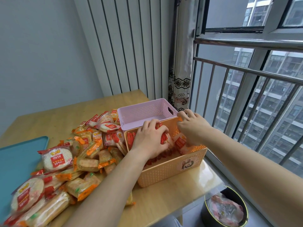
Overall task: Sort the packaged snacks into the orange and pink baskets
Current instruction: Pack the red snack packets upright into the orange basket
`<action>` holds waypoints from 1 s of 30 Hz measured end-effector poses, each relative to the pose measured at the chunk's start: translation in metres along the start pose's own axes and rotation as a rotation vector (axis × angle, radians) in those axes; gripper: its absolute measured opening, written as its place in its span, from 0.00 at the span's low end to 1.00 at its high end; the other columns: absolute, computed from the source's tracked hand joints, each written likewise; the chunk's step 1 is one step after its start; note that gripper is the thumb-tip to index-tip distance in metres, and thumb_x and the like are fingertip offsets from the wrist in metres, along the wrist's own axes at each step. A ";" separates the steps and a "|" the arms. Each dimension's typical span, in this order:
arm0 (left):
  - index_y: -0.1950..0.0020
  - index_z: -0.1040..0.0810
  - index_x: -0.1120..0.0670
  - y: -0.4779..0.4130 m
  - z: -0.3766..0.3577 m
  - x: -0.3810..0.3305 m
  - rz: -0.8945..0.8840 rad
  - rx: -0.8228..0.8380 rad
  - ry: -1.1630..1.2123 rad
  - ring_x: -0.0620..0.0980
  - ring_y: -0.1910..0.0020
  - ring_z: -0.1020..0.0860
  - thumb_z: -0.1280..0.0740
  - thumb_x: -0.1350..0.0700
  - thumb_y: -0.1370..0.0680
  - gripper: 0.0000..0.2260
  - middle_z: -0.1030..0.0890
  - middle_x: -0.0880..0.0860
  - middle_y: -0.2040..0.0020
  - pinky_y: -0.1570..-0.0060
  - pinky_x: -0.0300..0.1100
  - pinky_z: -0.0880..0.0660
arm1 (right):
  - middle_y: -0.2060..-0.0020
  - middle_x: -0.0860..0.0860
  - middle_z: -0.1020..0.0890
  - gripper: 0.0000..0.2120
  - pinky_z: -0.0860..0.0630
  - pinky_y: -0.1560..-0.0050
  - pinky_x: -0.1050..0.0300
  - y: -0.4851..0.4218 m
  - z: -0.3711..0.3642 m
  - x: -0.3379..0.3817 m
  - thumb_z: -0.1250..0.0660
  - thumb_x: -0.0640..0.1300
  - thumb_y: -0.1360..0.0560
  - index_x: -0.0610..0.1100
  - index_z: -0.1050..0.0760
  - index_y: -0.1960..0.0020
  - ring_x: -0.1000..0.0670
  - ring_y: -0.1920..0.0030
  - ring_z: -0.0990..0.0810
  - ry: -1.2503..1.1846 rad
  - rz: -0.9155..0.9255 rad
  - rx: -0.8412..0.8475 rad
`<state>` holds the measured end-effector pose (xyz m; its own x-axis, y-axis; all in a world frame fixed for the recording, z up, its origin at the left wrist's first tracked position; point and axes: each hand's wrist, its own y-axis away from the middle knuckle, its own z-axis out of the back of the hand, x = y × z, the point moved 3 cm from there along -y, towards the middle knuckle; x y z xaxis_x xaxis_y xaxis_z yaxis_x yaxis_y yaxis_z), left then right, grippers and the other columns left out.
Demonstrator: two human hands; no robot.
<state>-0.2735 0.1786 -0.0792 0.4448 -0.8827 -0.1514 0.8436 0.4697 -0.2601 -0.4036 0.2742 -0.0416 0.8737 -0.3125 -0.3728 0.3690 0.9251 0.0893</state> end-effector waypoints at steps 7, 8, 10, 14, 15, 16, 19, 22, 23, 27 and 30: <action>0.33 0.26 0.41 -0.001 -0.002 0.000 0.010 0.012 -0.006 0.53 0.28 0.38 0.32 0.37 0.26 0.23 0.34 0.49 0.29 0.31 0.52 0.34 | 0.44 0.48 0.21 0.29 0.18 0.51 0.53 0.005 0.028 -0.019 0.29 0.31 0.28 0.45 0.33 0.30 0.47 0.48 0.22 -0.382 -0.013 -0.102; 0.33 0.25 0.41 -0.001 -0.002 0.000 0.008 0.020 -0.012 0.53 0.28 0.38 0.33 0.36 0.26 0.23 0.34 0.48 0.29 0.30 0.52 0.35 | 0.43 0.49 0.22 0.24 0.19 0.49 0.54 0.003 0.029 -0.021 0.31 0.31 0.27 0.45 0.29 0.33 0.48 0.45 0.23 -0.392 0.012 -0.139; 0.33 0.25 0.40 -0.001 -0.001 0.000 0.007 0.050 -0.024 0.54 0.27 0.39 0.34 0.33 0.27 0.25 0.35 0.49 0.28 0.30 0.53 0.35 | 0.42 0.51 0.24 0.17 0.22 0.46 0.53 0.001 0.028 -0.019 0.34 0.32 0.25 0.49 0.22 0.42 0.47 0.42 0.25 -0.376 0.062 -0.228; 0.33 0.26 0.39 -0.003 0.003 -0.002 -0.005 0.116 -0.058 0.56 0.27 0.40 0.35 0.31 0.30 0.28 0.36 0.50 0.27 0.30 0.54 0.35 | 0.42 0.50 0.26 0.13 0.28 0.45 0.52 -0.003 0.018 -0.003 0.33 0.40 0.23 0.55 0.20 0.44 0.46 0.42 0.29 -0.183 0.111 -0.386; 0.32 0.26 0.40 -0.004 0.004 -0.003 -0.008 0.124 -0.077 0.56 0.28 0.39 0.34 0.31 0.30 0.28 0.36 0.51 0.28 0.30 0.54 0.35 | 0.43 0.49 0.26 0.12 0.27 0.49 0.52 -0.003 0.016 0.002 0.34 0.40 0.22 0.53 0.20 0.43 0.46 0.44 0.27 -0.185 0.121 -0.386; 0.31 0.27 0.41 -0.005 0.004 -0.003 -0.007 0.127 -0.092 0.57 0.28 0.39 0.33 0.33 0.30 0.29 0.36 0.51 0.28 0.31 0.54 0.35 | 0.45 0.48 0.26 0.12 0.25 0.54 0.52 -0.005 0.012 0.007 0.34 0.39 0.22 0.51 0.21 0.41 0.46 0.46 0.25 -0.198 0.136 -0.382; 0.30 0.27 0.44 -0.007 0.006 -0.003 0.004 0.132 -0.093 0.57 0.29 0.38 0.31 0.35 0.29 0.30 0.36 0.51 0.29 0.31 0.54 0.33 | 0.47 0.47 0.27 0.16 0.20 0.64 0.46 -0.004 0.006 0.013 0.34 0.36 0.23 0.49 0.26 0.38 0.44 0.51 0.22 -0.188 0.143 -0.370; 0.31 0.28 0.45 -0.006 0.007 -0.005 0.008 0.138 -0.072 0.57 0.29 0.39 0.29 0.37 0.29 0.29 0.36 0.52 0.29 0.32 0.55 0.33 | 0.46 0.46 0.28 0.15 0.20 0.63 0.45 -0.002 0.004 0.010 0.35 0.34 0.23 0.47 0.28 0.40 0.44 0.55 0.22 -0.198 0.110 -0.353; 0.31 0.28 0.46 -0.006 0.007 -0.005 0.008 0.135 -0.070 0.57 0.29 0.39 0.29 0.38 0.28 0.28 0.36 0.52 0.29 0.32 0.55 0.32 | 0.46 0.46 0.28 0.15 0.20 0.62 0.45 -0.001 0.004 0.011 0.36 0.33 0.23 0.48 0.29 0.41 0.43 0.56 0.21 -0.201 0.095 -0.329; 0.31 0.29 0.47 -0.006 0.007 -0.005 0.013 0.110 -0.077 0.58 0.30 0.38 0.29 0.45 0.27 0.25 0.36 0.52 0.29 0.35 0.54 0.31 | 0.50 0.57 0.30 0.18 0.23 0.47 0.29 -0.009 -0.017 0.009 0.40 0.40 0.30 0.65 0.33 0.55 0.47 0.49 0.24 -0.483 0.061 -0.153; 0.28 0.30 0.46 -0.006 0.007 -0.006 0.018 0.109 -0.054 0.57 0.30 0.38 0.29 0.45 0.27 0.27 0.36 0.52 0.29 0.34 0.54 0.32 | 0.52 0.62 0.24 0.12 0.27 0.39 0.29 -0.009 -0.014 0.008 0.39 0.54 0.41 0.64 0.27 0.58 0.51 0.46 0.24 -0.694 0.023 -0.035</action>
<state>-0.2792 0.1807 -0.0705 0.4729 -0.8751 -0.1030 0.8619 0.4837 -0.1524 -0.4043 0.2660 -0.0582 0.8862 -0.3476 0.3064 0.3479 0.9359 0.0557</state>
